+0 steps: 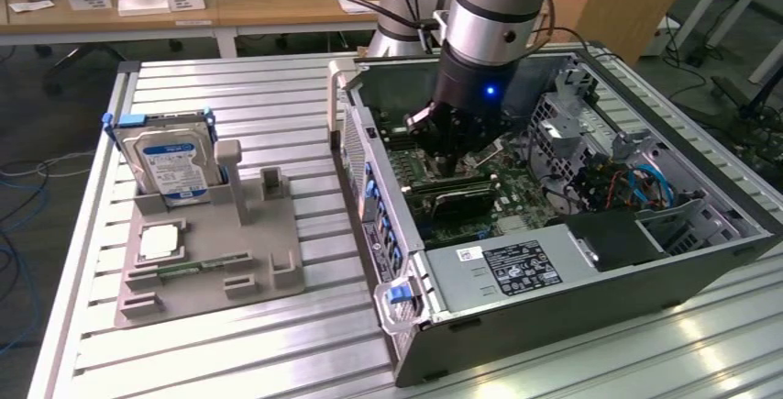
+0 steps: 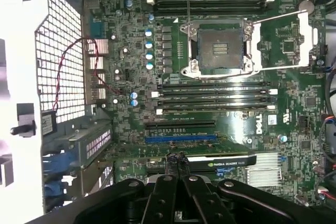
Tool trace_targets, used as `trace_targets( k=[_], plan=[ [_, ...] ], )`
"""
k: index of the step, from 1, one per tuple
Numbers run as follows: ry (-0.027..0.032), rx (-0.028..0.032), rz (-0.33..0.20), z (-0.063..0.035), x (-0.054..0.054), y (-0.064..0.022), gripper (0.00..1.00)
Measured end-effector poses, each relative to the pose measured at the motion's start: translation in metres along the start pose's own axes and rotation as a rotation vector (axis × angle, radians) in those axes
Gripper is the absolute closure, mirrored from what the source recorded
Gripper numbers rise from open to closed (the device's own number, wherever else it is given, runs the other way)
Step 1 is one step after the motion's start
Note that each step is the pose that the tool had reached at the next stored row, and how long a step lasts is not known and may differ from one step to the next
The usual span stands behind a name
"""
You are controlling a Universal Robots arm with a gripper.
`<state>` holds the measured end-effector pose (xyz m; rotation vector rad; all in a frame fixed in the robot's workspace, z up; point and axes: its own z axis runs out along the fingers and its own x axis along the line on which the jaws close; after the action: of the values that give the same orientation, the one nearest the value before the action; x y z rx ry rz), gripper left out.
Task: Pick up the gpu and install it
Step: 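Press down on the gpu until it lock into place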
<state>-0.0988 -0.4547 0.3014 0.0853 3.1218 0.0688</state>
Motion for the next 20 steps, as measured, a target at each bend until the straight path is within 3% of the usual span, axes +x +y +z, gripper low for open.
trace_targets(
  k=[7,15,20],
  plan=[
    [0.0035,-0.0019,-0.084,0.0022,0.0,-0.0001,0.89],
    [0.0007,-0.0006,-0.014,0.0147,0.0,-0.0007,0.89],
    [0.0044,-0.0002,-0.011,0.0179,0.0,-0.0023,0.89]
  ],
)
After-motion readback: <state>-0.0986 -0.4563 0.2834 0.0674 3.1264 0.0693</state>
